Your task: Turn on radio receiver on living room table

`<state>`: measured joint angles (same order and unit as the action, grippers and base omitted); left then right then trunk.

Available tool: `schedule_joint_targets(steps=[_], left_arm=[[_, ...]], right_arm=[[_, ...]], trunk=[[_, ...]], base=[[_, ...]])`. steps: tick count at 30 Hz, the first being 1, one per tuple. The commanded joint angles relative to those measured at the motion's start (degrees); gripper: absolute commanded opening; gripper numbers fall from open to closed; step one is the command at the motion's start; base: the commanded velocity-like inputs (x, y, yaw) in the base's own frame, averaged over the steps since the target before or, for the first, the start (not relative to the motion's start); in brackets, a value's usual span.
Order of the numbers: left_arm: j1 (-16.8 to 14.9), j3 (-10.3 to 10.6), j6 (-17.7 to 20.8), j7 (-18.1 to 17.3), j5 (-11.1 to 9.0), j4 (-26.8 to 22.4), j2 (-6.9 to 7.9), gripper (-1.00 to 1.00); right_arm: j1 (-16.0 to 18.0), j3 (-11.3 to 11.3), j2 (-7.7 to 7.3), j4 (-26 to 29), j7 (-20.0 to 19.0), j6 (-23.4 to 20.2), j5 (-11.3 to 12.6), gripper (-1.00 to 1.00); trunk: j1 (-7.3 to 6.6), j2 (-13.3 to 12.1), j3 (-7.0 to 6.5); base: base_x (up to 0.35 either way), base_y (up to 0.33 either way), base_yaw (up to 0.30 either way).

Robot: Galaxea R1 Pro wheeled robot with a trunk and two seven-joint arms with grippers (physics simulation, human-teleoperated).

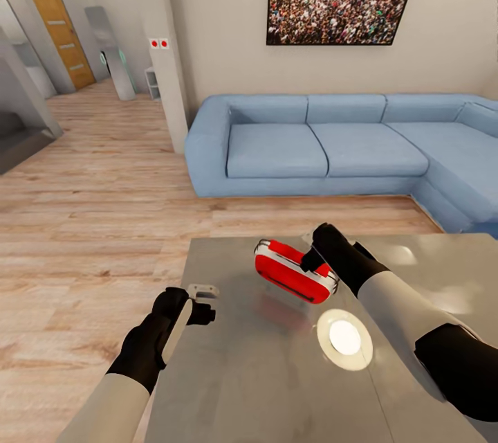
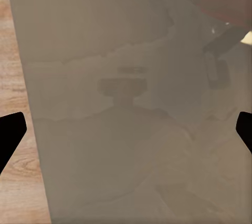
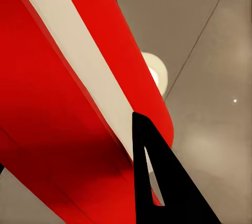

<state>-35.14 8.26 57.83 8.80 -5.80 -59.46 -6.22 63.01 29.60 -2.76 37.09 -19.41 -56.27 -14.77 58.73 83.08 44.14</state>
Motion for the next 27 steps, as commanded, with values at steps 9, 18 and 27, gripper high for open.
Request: schedule_joint_targets(steps=[9, 18, 27], left_arm=[[0.0, 0.0, 0.0, 0.0, 0.0, 0.4, 0.06, 1.00], [0.1, 0.0, 0.0, -0.1, 0.0, 0.7, 0.13, 1.00], [0.1, 0.0, -0.2, -0.2, 0.0, 2.6, 0.15, 1.00]], right_arm=[[0.0, -6.8, -0.07, 0.0, -0.2, 0.0, 0.5, -1.00], [-0.1, -14.4, -0.03, -0.5, -0.7, 0.7, 0.6, -1.00], [-0.4, -15.1, -0.06, -1.0, -0.9, 3.6, 0.7, -1.00]], trunk=[[0.00, 0.0, -0.83], [0.00, 0.0, -1.66], [0.00, 0.0, -2.49]], base=[[0.000, 0.000, 0.000], [0.000, 0.000, 0.000], [0.000, 0.000, 0.000]])
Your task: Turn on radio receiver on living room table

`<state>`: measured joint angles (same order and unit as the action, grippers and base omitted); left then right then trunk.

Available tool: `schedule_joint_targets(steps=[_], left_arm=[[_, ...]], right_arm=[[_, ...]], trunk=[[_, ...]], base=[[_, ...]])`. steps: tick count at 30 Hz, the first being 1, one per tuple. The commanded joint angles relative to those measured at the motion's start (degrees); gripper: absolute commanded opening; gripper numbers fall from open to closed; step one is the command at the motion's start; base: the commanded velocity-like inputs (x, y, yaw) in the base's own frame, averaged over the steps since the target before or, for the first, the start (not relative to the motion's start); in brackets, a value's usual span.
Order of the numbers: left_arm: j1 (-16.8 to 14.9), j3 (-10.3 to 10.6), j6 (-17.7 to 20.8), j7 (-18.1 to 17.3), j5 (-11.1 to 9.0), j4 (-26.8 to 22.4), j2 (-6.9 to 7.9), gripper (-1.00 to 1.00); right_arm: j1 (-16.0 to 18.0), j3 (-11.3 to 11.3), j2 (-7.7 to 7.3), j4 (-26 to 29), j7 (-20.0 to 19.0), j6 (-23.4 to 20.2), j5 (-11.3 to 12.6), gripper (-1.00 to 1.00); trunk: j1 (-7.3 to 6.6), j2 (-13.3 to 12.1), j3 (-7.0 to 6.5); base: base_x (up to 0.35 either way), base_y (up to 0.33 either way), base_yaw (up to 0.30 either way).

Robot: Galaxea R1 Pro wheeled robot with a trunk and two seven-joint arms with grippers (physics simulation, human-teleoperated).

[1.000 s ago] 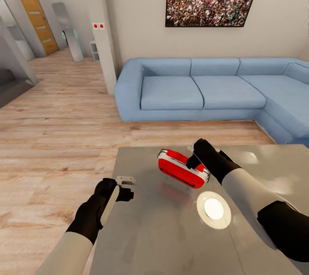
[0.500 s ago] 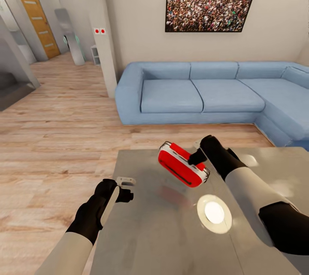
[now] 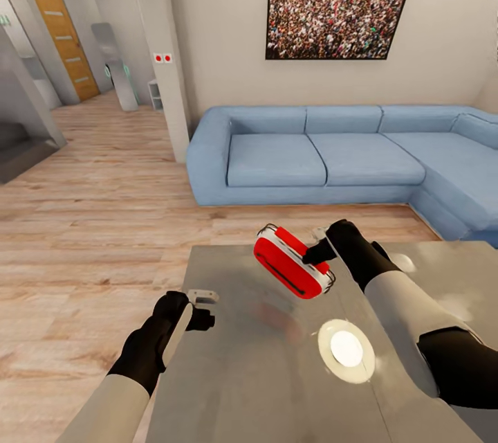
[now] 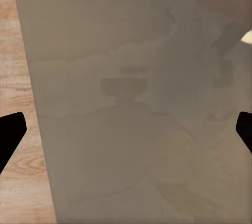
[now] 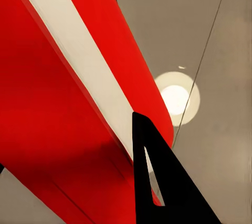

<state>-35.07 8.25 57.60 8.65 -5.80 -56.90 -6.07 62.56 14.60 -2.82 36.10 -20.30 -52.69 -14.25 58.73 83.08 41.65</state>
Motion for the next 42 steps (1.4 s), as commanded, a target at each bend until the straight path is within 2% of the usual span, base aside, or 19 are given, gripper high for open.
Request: schedule_joint_targets(steps=[1, 10, 18, 23, 26, 30, 37, 42], left_arm=[[0.0, 0.0, 0.0, 0.0, 0.0, 0.1, 0.03, 1.00], [0.0, -0.1, 0.0, 0.0, 0.0, 0.2, 0.17, 1.00], [0.0, -0.1, 0.0, 0.0, 0.0, 0.0, 0.18, 1.00], [0.0, -0.1, 0.0, 0.0, 0.0, 0.1, 0.18, 1.00], [0.0, -0.1, 0.0, 0.0, 0.0, 0.1, 0.18, 1.00], [0.0, -0.1, 0.0, 0.0, 0.0, -0.1, 0.18, 1.00], [0.0, -0.1, 0.0, 0.0, 0.0, -0.1, 0.18, 1.00], [0.0, -0.1, 0.0, 0.0, 0.0, -0.1, 0.18, 1.00]], right_arm=[[-0.1, -0.1, -0.03, 0.0, 0.0, 0.3, 0.2, -1.00], [-0.4, -0.2, -0.02, -1.0, 0.3, 3.2, 0.2, -1.00], [-0.5, -0.2, -0.22, -1.8, 0.5, 3.9, 0.1, -1.00], [-0.6, -0.2, -0.25, -4.1, 1.2, 4.4, 0.1, -1.00], [-0.6, -0.1, -0.18, -6.3, 2.8, 6.3, 0.1, -1.00], [-0.6, 0.0, 0.00, -10.1, 6.8, 10.0, 0.1, -1.00], [-0.6, 0.0, 0.54, -14.5, 10.9, 12.4, 0.2, -1.00], [-0.7, 0.1, 1.14, -15.6, 14.0, 14.6, 0.1, -1.00]], trunk=[[0.00, 0.0, -0.10], [0.00, 0.0, -0.93], [0.00, 0.0, -1.66], [0.00, 0.0, -2.12], [0.00, 0.0, -2.40], [0.00, 0.0, -2.77], [0.00, 0.0, -3.41], [0.00, 0.0, -3.87]], base=[[0.000, 0.000, 0.000], [0.000, 0.000, 0.000], [0.000, 0.000, 0.000], [0.000, 0.000, 0.000], [0.000, 0.000, 0.000], [0.000, 0.000, 0.000], [0.000, 0.000, 0.000], [0.000, 0.000, 0.000]])
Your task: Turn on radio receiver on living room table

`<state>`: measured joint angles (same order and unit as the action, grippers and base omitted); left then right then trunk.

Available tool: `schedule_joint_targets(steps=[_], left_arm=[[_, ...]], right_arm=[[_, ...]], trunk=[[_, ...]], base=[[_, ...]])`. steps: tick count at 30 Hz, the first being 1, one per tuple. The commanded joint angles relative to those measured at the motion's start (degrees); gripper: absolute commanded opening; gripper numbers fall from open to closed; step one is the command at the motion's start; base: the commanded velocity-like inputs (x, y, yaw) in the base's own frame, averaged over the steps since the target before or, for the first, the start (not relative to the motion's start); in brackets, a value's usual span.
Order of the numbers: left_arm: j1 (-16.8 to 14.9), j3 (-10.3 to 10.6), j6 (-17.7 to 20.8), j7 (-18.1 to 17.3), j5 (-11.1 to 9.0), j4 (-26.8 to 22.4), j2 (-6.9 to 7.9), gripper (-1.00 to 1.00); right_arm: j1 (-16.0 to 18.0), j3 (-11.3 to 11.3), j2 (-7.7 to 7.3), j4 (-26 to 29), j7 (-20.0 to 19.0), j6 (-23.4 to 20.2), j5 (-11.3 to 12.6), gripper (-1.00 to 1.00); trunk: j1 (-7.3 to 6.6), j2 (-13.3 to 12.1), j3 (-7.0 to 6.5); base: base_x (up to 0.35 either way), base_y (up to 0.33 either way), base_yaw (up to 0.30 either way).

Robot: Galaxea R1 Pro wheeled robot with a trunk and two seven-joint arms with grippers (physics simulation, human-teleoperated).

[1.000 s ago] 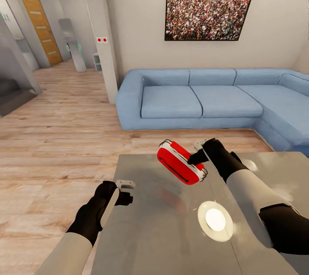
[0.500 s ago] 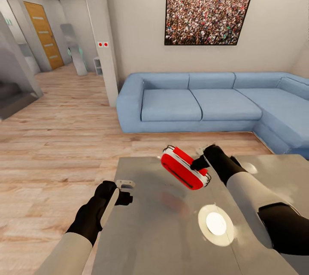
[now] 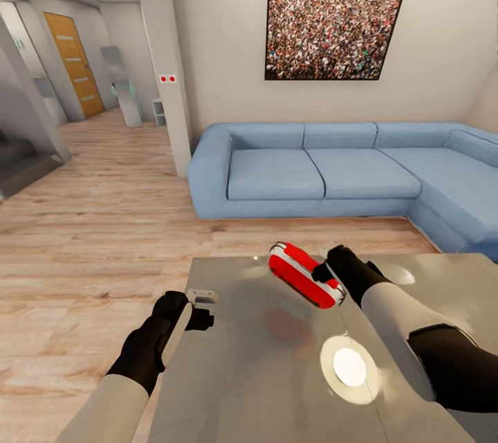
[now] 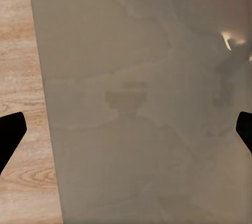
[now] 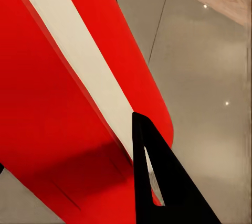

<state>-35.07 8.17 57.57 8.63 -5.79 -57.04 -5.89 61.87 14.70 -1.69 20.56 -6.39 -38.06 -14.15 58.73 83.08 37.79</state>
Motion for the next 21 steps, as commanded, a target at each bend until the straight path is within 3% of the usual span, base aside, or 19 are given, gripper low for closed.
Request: schedule_joint_targets(steps=[1, 8, 21], left_arm=[[0.0, 0.0, 0.0, 0.0, 0.0, 0.0, 0.00, 1.00], [0.0, -0.1, 0.0, 0.0, 0.0, 0.0, 0.00, 1.00], [0.0, 0.0, 0.0, 0.0, 0.0, 0.1, 0.00, 1.00]], right_arm=[[-0.1, 0.0, 0.20, -0.1, 0.8, 0.2, 0.0, -1.00], [-2.2, 0.0, 3.41, -0.5, 9.3, 1.2, -0.1, -1.00], [-2.9, 0.1, 4.65, -0.3, 11.5, 1.4, -0.1, -1.00]], trunk=[[0.00, 0.0, -0.10], [0.00, 0.0, -0.74], [0.00, 0.0, -1.94]], base=[[0.000, 0.000, 0.000], [0.000, 0.000, 0.000], [0.000, 0.000, 0.000]])
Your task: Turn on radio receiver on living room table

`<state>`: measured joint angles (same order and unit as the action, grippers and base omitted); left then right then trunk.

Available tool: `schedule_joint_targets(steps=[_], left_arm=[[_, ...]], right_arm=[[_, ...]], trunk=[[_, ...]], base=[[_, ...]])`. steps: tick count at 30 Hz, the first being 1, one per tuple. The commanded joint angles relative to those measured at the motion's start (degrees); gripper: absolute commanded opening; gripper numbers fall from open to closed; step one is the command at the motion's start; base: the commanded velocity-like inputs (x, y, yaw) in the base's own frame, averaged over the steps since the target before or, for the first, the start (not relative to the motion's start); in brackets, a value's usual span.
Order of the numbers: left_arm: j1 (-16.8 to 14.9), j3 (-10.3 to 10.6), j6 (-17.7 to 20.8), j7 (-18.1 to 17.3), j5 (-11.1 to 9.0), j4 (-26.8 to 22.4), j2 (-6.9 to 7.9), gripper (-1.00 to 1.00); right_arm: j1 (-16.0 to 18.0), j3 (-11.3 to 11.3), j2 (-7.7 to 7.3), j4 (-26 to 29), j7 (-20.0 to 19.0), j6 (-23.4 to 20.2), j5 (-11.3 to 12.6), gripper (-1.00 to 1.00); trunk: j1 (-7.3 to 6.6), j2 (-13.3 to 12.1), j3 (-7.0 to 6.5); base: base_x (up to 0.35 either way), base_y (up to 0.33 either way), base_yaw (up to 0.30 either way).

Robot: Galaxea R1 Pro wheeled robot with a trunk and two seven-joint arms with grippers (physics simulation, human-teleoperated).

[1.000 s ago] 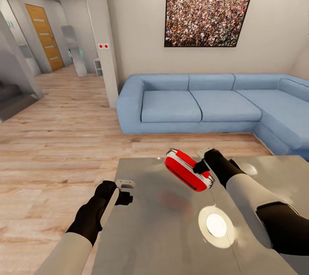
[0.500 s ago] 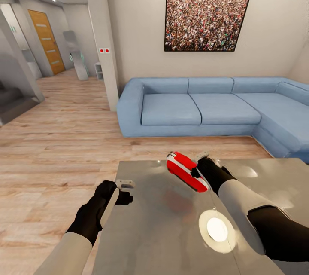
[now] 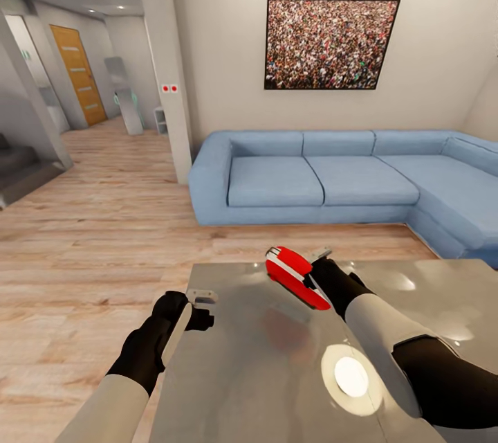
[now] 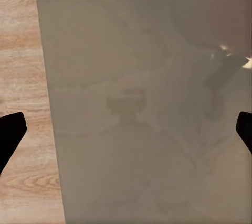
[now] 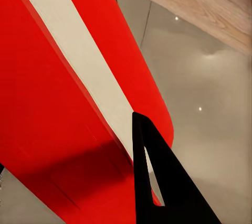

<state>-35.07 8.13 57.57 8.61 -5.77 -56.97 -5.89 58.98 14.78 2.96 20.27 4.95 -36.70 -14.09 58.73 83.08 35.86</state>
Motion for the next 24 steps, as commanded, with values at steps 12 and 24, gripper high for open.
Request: schedule_joint_targets(steps=[12, 24], left_arm=[[0.0, 0.0, 0.0, 0.0, 0.0, -0.1, 0.00, 1.00], [0.0, 0.0, 0.0, 0.0, 0.0, -0.2, 0.00, 1.00]], right_arm=[[0.0, 0.2, 3.18, 0.0, 9.6, 0.0, -0.5, -1.00], [-3.3, 0.2, 6.48, -0.1, 16.7, 0.5, -5.1, -1.00]], trunk=[[0.00, 0.0, -1.11], [0.00, 0.0, -2.21]], base=[[0.000, 0.000, 0.000], [0.000, 0.000, 0.000]])
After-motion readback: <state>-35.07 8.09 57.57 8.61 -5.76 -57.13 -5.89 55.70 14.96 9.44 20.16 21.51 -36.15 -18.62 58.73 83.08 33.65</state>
